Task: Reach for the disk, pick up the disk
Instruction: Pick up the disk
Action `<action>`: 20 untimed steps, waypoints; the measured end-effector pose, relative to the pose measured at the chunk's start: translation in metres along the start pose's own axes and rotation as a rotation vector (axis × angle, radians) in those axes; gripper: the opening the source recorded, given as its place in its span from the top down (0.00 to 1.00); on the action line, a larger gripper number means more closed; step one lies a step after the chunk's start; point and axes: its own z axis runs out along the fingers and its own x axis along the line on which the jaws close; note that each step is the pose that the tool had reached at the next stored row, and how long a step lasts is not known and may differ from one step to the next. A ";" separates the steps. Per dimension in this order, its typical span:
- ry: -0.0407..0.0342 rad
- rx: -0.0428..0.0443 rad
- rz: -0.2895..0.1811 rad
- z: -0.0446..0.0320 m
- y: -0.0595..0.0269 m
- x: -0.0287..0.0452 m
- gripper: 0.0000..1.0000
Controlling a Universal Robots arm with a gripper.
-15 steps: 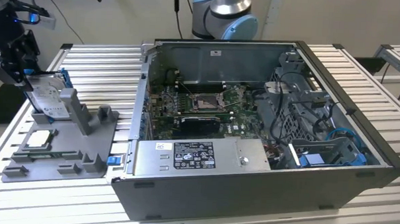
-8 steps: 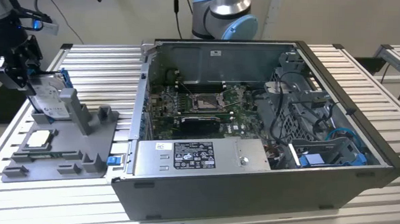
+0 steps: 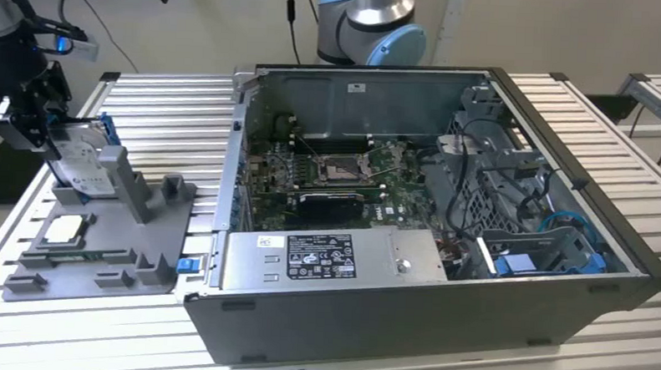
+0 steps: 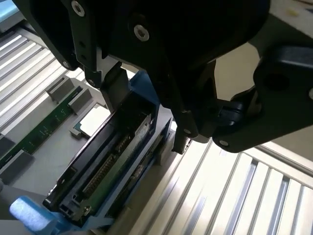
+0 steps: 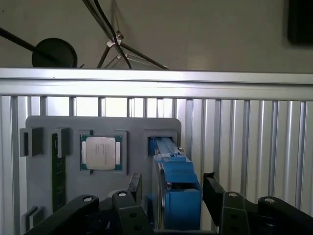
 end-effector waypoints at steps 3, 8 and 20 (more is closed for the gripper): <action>0.0000 0.0001 0.000 0.0008 0.0000 0.0000 0.00; 0.0000 0.0000 0.000 0.0037 -0.0001 0.0001 0.00; 0.0000 0.0000 0.000 0.0119 -0.0002 0.0003 0.00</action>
